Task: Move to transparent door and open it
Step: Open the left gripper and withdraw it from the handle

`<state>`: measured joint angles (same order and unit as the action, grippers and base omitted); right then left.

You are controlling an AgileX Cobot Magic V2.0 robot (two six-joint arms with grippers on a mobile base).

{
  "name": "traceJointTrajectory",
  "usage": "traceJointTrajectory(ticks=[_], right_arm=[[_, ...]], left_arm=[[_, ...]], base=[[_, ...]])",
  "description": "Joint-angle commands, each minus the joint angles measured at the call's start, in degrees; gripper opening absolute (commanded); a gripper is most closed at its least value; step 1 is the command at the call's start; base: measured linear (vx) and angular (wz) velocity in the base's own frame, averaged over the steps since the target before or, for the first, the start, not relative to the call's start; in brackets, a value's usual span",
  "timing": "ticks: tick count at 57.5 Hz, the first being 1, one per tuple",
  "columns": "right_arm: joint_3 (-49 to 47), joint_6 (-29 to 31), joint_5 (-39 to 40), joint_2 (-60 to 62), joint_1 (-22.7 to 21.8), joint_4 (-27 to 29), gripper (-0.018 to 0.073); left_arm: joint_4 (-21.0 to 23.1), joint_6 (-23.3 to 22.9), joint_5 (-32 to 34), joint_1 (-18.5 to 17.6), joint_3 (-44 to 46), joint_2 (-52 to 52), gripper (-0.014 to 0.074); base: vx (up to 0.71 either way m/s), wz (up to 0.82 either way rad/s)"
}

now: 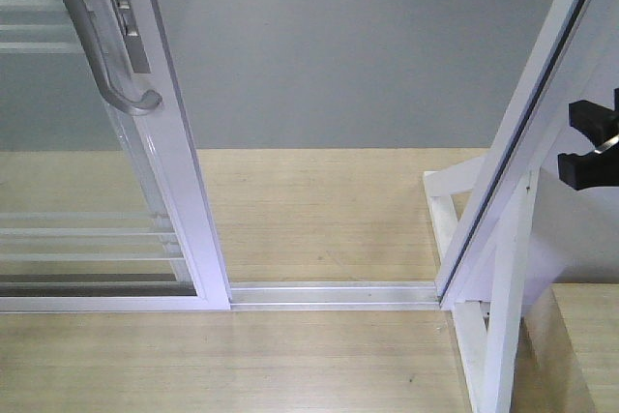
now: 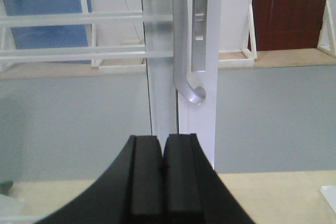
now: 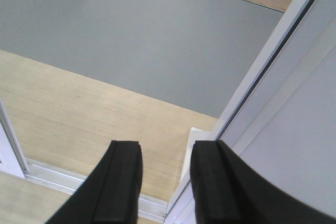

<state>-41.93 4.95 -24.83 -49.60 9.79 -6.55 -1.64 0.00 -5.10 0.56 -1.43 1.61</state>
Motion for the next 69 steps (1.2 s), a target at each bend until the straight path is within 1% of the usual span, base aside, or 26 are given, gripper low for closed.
traceJointTrajectory(ticks=[1,3,36,40,42,45,51,53,56,63,69], right_arm=[[-1.6,-0.1,4.3,0.7,-0.2,-0.5,0.0322],[-1.6,-0.1,4.3,0.7,-0.2,-0.5,0.0322],[-1.5,-0.1,4.5,0.7,-0.2,-0.5,0.0322],[-1.2,-0.1,4.6,1.0,-0.3,-2.9,0.0303],[-0.5,-0.1,4.9,2.0,-0.3,-3.0,0.0284],[2.1,-0.2,6.2,4.3,-1.4,-1.9,0.0231],[10.7,-0.3,12.5,11.6,-6.4,3.7,0.0102],[13.4,-0.2,14.4,14.3,-7.9,4.7,0.0057],[17.2,-0.2,15.9,18.9,-9.6,4.7,-0.0012],[24.0,-0.8,16.1,29.0,-12.9,4.9,-0.0013],[30.7,-4.3,16.7,37.7,-15.6,6.2,-0.0012]], left_arm=[[1.0,1.0,5.6,-0.1,-1.5,-3.0,-0.0006],[1.0,1.0,4.4,-0.3,-1.3,-3.4,-0.0006],[1.0,0.8,4.3,-0.7,-1.3,-3.1,-0.0006],[1.0,0.8,4.3,-0.7,-1.3,-3.1,-0.0006],[1.0,0.8,4.3,-0.7,-1.3,-3.1,-0.0006],[1.0,0.8,4.3,-0.7,-1.3,-3.1,-0.0006],[1.0,0.8,4.3,-0.7,-1.3,-3.1,-0.0006],[1.0,0.8,4.3,-0.7,-1.3,-3.1,-0.0006],[1.0,0.8,4.3,-0.7,-1.3,-3.1,-0.0006],[1.0,0.8,4.3,-0.6,-1.3,-3.1,-0.0006],[1.0,0.8,4.3,-0.6,-1.3,-3.1,-0.0006]], base=[[0.00,0.00],[0.00,0.00],[0.00,0.00],[0.00,0.00],[0.00,0.00],[0.00,0.00],[0.00,0.00],[0.00,0.00],[0.00,0.00],[0.00,0.00],[0.00,0.00]])
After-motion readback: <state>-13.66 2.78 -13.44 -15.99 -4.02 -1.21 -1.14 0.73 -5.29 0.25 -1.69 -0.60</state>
